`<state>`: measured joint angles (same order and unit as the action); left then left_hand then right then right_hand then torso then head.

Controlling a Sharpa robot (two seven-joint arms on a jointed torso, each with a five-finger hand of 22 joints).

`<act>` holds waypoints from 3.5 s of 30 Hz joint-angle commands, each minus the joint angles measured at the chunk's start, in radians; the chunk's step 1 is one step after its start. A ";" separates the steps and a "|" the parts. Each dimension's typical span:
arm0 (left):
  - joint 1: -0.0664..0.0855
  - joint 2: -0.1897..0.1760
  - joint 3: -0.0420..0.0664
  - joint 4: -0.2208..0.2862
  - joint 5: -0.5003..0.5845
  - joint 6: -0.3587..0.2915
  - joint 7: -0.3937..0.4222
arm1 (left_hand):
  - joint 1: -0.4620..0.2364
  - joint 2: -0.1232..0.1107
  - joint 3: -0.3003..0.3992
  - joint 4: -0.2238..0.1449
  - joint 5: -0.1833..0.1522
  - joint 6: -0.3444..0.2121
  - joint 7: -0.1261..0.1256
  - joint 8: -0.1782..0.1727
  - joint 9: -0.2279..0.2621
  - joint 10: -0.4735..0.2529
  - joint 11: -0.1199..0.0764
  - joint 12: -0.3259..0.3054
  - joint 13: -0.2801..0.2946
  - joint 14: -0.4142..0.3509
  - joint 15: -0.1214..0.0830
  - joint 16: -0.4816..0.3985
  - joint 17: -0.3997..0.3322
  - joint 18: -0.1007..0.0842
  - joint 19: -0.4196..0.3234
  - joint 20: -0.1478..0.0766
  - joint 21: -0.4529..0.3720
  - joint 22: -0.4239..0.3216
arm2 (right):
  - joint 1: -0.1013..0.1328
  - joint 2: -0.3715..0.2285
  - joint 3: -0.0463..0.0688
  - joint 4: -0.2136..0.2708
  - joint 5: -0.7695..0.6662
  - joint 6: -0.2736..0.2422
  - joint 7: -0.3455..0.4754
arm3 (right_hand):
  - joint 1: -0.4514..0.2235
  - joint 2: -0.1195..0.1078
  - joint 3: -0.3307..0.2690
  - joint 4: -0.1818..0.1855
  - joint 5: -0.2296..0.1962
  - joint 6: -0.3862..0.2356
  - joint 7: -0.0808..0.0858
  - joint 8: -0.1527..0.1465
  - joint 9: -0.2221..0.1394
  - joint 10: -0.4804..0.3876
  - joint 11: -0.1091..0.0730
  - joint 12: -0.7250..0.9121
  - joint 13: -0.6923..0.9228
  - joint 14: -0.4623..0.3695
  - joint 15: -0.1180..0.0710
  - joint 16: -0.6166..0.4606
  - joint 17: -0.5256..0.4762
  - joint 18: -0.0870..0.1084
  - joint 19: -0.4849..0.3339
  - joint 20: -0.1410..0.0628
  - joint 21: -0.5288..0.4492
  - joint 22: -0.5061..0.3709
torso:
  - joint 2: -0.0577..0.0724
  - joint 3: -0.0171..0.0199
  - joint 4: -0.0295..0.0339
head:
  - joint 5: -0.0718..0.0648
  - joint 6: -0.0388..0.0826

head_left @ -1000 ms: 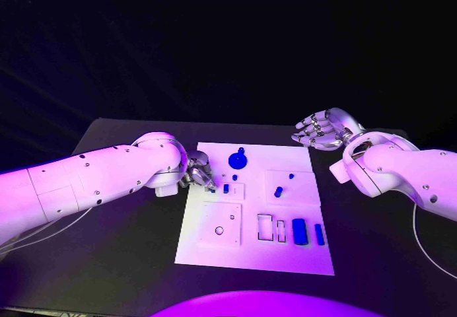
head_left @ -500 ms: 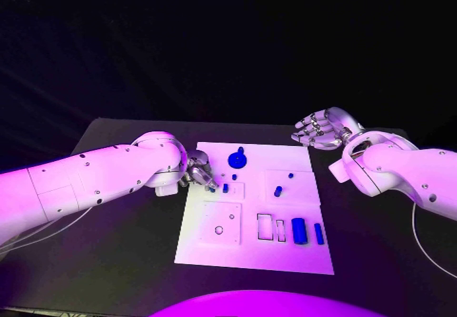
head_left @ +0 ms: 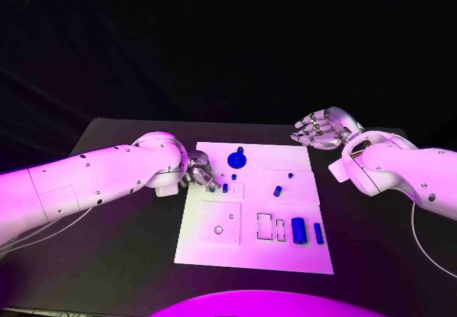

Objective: Assemble the parts on the task board

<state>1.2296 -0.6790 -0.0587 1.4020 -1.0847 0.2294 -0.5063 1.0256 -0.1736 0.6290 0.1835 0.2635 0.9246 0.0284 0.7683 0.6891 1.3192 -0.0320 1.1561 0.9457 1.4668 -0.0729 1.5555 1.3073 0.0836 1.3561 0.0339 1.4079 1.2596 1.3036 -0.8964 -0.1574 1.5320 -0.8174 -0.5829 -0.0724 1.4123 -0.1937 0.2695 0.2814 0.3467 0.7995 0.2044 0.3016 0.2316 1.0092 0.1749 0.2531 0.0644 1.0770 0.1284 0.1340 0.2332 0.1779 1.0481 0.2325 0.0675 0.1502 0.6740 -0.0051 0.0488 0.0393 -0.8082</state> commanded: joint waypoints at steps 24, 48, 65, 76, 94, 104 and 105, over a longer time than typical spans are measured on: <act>-0.003 -0.002 -0.002 -0.005 -0.010 0.003 -0.004 | 0.104 0.055 0.114 -0.066 0.012 -0.003 0.005 -0.012 -0.006 0.009 -0.003 0.000 0.004 0.099 -0.011 0.006 0.244 -0.012 0.009 -0.005 0.005 0.004 | -0.002 0.002 0.000 -0.002 -0.005 0.013 0.011 | -0.005 -0.009 0.006 0.001 0.004 0.008 0.036 -0.004 -0.002 0.006 -0.001 -0.008 -0.001 0.006 -0.001 -0.006 -0.003 0.006 -0.005 0.002 0.000 -0.004 | 0.000 -0.0012 0.0013 | -0.002 -0.004; -0.003 -0.004 -0.002 0.000 -0.014 0.007 -0.006 | 0.047 0.059 0.249 -0.144 0.013 0.009 0.005 -0.001 -0.002 0.028 -0.004 0.016 0.032 0.103 -0.011 0.013 0.258 -0.015 0.018 -0.004 0.013 0.019 | -0.003 0.003 0.000 -0.002 -0.005 0.013 0.011 | -0.005 -0.009 0.006 0.001 0.004 0.008 0.036 -0.004 -0.002 0.006 -0.001 -0.008 -0.001 0.006 -0.001 -0.006 -0.003 0.006 -0.005 0.002 0.000 -0.004 | 0.000 0.0006 -0.0003 | 0.000 -0.005; -0.003 -0.002 -0.002 0.000 0.013 0.037 -0.008 | 0.039 0.050 0.255 -0.158 0.011 0.015 0.003 -0.002 -0.003 0.036 -0.005 0.025 0.046 0.104 -0.011 0.015 0.263 -0.015 0.019 -0.004 0.014 0.022 | -0.003 0.003 0.000 -0.001 -0.005 0.013 0.011 | -0.005 -0.009 0.006 0.001 0.004 0.008 0.036 -0.004 -0.002 0.006 -0.001 -0.008 -0.001 0.006 -0.001 -0.006 -0.003 0.006 -0.005 0.002 0.000 -0.004 | 0.000 0.0004 0.0003 | 0.000 -0.005; -0.003 -0.003 0.000 0.002 0.035 0.057 -0.008 | 0.039 0.050 0.259 -0.164 0.012 0.017 0.002 -0.002 -0.004 0.038 -0.006 0.026 0.049 0.104 -0.011 0.015 0.263 -0.016 0.020 -0.005 0.015 0.023 | -0.003 0.003 0.000 -0.002 -0.005 0.013 0.011 | -0.005 -0.009 0.006 0.001 0.004 0.008 0.036 -0.004 -0.002 0.006 -0.001 -0.008 -0.001 0.006 -0.001 -0.006 -0.003 0.006 -0.005 0.002 0.000 -0.004 | 0.000 -0.0003 0.0002 | 0.001 -0.006; -0.003 0.001 0.003 -0.004 0.023 0.066 -0.010 | 0.039 0.050 0.260 -0.165 0.012 0.018 0.002 -0.002 -0.004 0.039 -0.006 0.027 0.050 0.104 -0.011 0.015 0.263 -0.016 0.020 -0.005 0.015 0.023 | -0.003 0.003 0.000 -0.001 -0.005 0.013 0.011 | -0.006 -0.010 0.009 0.001 0.004 0.009 0.036 -0.006 -0.004 0.007 -0.001 -0.011 -0.001 0.008 -0.001 -0.010 -0.008 0.006 -0.004 0.002 0.000 -0.010 | 0.001 0.0003 0.0001 | -0.001 -0.005; -0.002 0.007 0.004 -0.013 0.011 0.060 -0.013 | 0.000 0.046 0.241 -0.148 0.003 0.027 0.002 -0.005 -0.007 0.045 -0.005 0.028 0.055 0.104 -0.011 0.015 0.263 -0.015 0.015 -0.004 0.012 0.018 | -0.003 0.002 0.000 -0.001 -0.005 0.013 0.010 | -0.006 -0.010 0.009 0.001 0.004 0.009 0.036 -0.006 -0.004 0.007 -0.001 -0.011 -0.001 0.008 -0.001 -0.010 -0.008 0.006 -0.004 0.002 0.000 -0.010 | 0.000 0.0004 0.0000 | -0.002 -0.006; -0.002 0.008 0.004 -0.014 0.011 0.060 -0.014 | -0.012 0.044 0.231 -0.138 0.002 0.029 0.002 -0.005 -0.007 0.045 -0.005 0.027 0.055 0.104 -0.010 0.015 0.263 -0.015 0.016 -0.004 0.011 0.018 | -0.003 0.002 0.000 -0.001 -0.005 0.013 0.010 | -0.006 -0.010 0.009 0.001 0.004 0.009 0.036 -0.006 -0.004 0.007 -0.001 -0.011 -0.001 0.008 -0.001 -0.010 -0.008 0.006 -0.004 0.002 0.000 -0.010 | 0.000 0.0003 0.0001 | -0.003 -0.007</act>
<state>1.2286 -0.6742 -0.0544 1.3888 -1.0671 0.2733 -0.5169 1.0210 -0.1294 0.7435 0.1656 0.2692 0.9449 0.0332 0.7658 0.6834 1.3586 -0.0357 1.1792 1.0003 1.4669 -0.0803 1.5643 1.3081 0.0836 1.3667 0.0303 1.4163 1.2793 1.3007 -0.8946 -0.1575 1.5302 -0.8172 -0.5813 -0.0720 1.4070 -0.1990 0.2723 0.2842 0.3466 0.7995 0.2044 0.3017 0.2287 1.0092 0.1749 0.2455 0.0644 1.0770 0.1284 0.1263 0.2260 0.1778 1.0481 0.2325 0.0675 0.1410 0.6744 -0.0046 0.0486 0.0372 -0.8144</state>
